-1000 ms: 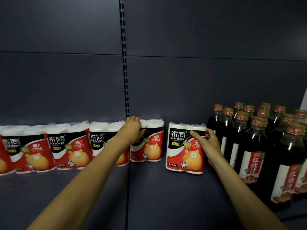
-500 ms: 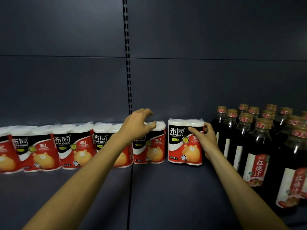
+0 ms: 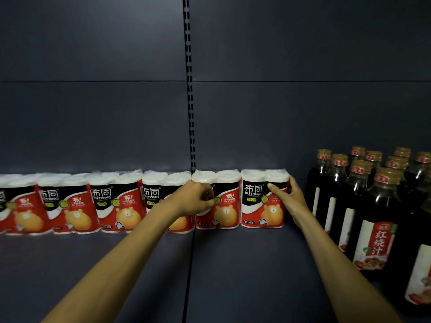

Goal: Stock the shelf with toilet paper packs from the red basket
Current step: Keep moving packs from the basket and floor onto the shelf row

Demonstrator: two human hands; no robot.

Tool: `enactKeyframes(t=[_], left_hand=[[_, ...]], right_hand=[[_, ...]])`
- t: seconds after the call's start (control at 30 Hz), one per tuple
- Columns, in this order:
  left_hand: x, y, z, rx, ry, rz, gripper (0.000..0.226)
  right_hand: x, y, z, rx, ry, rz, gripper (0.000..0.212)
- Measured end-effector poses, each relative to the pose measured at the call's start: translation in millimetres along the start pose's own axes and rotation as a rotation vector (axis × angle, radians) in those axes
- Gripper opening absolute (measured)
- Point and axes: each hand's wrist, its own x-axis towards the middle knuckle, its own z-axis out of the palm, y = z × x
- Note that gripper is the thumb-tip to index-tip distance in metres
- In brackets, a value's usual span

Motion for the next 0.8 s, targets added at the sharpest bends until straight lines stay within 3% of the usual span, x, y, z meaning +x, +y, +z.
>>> enactKeyframes(t=[0.3, 0.43, 0.57, 0.7, 0.8], left_hand=[[-10, -10, 7, 0.055, -0.069, -0.086, 0.029], [-20, -11, 5, 0.088, -0.062, -0.117, 0.030], [-38, -15, 4, 0.112, -0.049, -0.132, 0.031], [-62, -20, 2, 0.064, -0.046, -0.154, 0.030], [-86, -27, -5, 0.058, -0.045, -0.173, 0.032]], right_hand=[[-6, -3, 2, -0.260, 0.031, -0.044, 0.077], [-19, -12, 1, -0.430, 0.067, 0.016, 0.091], [-46, -16, -4, -0.705, 0.078, 0.144, 0.071], [-78, -22, 1, -0.785, -0.109, 0.176, 0.052], [-106, -38, 23, -0.783, -0.241, 0.062, 0.046]])
